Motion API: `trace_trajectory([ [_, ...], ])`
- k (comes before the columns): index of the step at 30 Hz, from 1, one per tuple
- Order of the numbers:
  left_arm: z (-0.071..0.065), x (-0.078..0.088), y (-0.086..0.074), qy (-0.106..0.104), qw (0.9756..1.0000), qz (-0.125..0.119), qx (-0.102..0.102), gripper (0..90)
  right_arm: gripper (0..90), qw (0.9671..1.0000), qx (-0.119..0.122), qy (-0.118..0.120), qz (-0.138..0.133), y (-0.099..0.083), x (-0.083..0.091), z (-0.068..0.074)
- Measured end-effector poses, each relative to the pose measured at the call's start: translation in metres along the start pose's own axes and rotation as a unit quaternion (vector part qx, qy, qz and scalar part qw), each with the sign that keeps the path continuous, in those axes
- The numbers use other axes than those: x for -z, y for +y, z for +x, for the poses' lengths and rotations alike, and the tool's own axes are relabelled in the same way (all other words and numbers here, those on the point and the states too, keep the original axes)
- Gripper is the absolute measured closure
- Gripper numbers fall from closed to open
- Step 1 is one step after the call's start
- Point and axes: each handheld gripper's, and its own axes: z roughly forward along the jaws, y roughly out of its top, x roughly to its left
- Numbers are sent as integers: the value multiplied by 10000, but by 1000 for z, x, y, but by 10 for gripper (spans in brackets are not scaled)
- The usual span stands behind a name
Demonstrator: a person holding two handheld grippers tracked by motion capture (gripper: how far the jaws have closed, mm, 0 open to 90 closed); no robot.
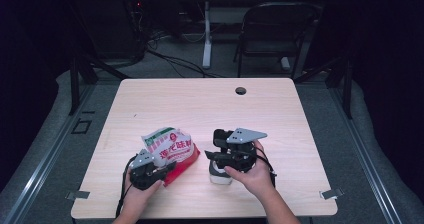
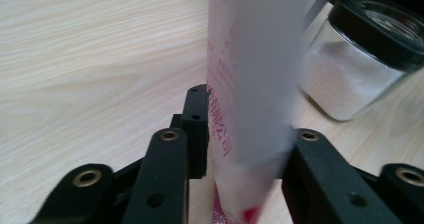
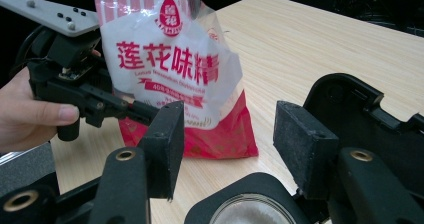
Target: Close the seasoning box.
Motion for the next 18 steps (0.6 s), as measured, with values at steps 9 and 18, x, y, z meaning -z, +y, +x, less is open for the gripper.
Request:
trace_trajectory([
  [9, 8, 7, 2, -41, 9997, -200, 137, 885, 469, 9998, -65, -105, -172, 0, 3, -2],
  [18, 16, 20, 9, 168, 9992, -308, 173, 899, 472, 9991, -99, -85, -406, 2, 8, -1],
])
